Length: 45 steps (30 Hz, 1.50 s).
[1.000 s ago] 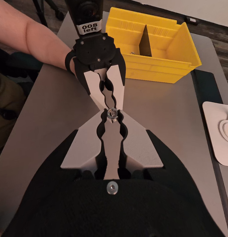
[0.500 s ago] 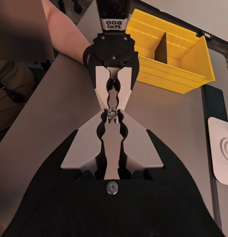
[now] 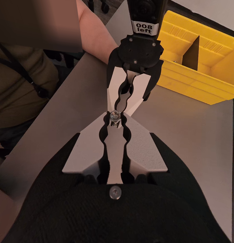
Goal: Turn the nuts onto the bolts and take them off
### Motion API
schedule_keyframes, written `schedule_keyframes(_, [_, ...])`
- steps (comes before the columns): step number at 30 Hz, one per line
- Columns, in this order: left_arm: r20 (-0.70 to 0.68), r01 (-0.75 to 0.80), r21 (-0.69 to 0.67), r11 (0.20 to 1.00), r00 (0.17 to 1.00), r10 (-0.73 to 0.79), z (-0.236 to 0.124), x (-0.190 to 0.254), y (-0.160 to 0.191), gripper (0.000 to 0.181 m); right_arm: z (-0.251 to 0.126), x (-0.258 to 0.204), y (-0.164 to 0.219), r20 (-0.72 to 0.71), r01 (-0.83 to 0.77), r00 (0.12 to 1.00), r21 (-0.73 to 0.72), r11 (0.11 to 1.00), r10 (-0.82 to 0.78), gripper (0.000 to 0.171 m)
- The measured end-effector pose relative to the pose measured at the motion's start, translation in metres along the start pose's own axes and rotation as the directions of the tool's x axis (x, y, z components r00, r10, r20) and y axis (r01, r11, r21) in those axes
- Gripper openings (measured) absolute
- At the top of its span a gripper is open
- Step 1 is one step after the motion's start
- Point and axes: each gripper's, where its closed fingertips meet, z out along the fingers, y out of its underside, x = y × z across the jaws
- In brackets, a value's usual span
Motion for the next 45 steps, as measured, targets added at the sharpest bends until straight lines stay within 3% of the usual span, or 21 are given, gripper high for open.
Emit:
schedule_keyframes(7, [0.130,0.047,0.008,0.999,0.990,-0.047,-0.007,-0.025,0.001,0.007,-0.002,0.028,-0.002,-0.123,-0.119,0.985,0.018,0.993,0.121,0.016])
schedule_keyframes(14, [0.359,0.179,0.019,0.984,0.917,-0.174,-0.030,-0.070,0.010,0.007,0.003,0.079,-0.004,-0.319,-0.262,0.904,0.117,0.958,0.286,0.015])
schedule_keyframes(26, [0.540,0.280,-0.030,0.960,0.812,-0.220,-0.047,-0.100,0.034,0.007,0.016,0.117,0.008,-0.332,-0.537,0.723,0.281,0.796,0.605,0.015])
schedule_keyframes(32, [0.580,0.304,-0.031,0.952,0.782,-0.230,-0.053,-0.107,0.038,0.007,0.020,0.125,0.008,-0.373,-0.544,0.681,0.316,0.777,0.630,0.015])
schedule_keyframes(45, [0.548,0.355,0.038,0.934,0.774,-0.316,-0.056,-0.108,0.036,0.007,0.020,0.128,0.006,-0.431,-0.494,0.692,0.304,0.815,0.580,0.016])
